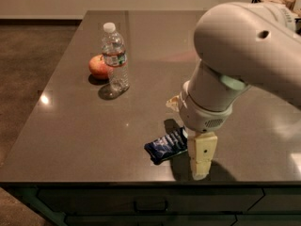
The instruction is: Pick rxbar blueberry
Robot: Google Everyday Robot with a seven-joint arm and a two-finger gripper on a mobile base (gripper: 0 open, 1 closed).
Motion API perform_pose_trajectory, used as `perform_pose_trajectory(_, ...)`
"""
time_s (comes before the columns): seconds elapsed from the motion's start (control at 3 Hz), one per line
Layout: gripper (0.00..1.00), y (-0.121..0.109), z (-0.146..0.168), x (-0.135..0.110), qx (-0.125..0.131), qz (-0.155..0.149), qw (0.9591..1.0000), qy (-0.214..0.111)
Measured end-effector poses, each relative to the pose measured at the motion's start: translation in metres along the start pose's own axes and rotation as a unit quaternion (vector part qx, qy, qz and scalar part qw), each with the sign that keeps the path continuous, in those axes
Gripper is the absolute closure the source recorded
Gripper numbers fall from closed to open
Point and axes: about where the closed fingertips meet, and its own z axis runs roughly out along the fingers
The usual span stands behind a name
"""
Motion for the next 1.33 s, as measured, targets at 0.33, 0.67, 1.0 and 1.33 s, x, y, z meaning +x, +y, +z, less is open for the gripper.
perform_pose_trajectory(0.33,0.18,0.001,0.012,-0.008,-0.015,-0.014,0.9997,0.009)
perform_pose_trajectory(0.67,0.40,0.000,0.015,-0.013,-0.026,-0.019,0.9994,0.010)
perform_pose_trajectory(1.0,0.64,-0.001,0.008,-0.017,-0.030,-0.019,0.9994,0.000)
perform_pose_trajectory(1.33,0.87,-0.005,-0.007,-0.019,-0.028,-0.009,0.9995,-0.014)
